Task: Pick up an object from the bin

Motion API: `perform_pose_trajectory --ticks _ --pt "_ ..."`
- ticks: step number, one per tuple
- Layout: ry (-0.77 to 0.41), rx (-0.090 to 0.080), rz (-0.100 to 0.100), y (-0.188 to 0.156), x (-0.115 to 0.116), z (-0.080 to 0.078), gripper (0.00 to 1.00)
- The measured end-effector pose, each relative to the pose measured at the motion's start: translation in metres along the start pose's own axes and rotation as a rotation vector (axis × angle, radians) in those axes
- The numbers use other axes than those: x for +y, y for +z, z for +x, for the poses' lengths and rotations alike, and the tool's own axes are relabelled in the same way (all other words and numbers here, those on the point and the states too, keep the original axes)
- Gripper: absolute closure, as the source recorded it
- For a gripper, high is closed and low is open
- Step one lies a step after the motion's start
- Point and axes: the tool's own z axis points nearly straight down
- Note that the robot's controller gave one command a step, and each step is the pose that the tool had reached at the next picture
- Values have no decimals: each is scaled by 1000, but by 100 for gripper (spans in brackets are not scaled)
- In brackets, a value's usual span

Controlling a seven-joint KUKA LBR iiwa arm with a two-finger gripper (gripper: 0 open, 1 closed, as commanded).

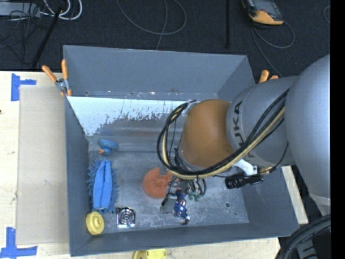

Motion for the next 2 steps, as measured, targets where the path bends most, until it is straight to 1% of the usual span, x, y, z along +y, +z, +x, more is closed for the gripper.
perform_pose_trajectory --ticks 1,2 --pt "44 12 4 10 6 1 0" --pt "31 6 2 -23 8 -2 0"
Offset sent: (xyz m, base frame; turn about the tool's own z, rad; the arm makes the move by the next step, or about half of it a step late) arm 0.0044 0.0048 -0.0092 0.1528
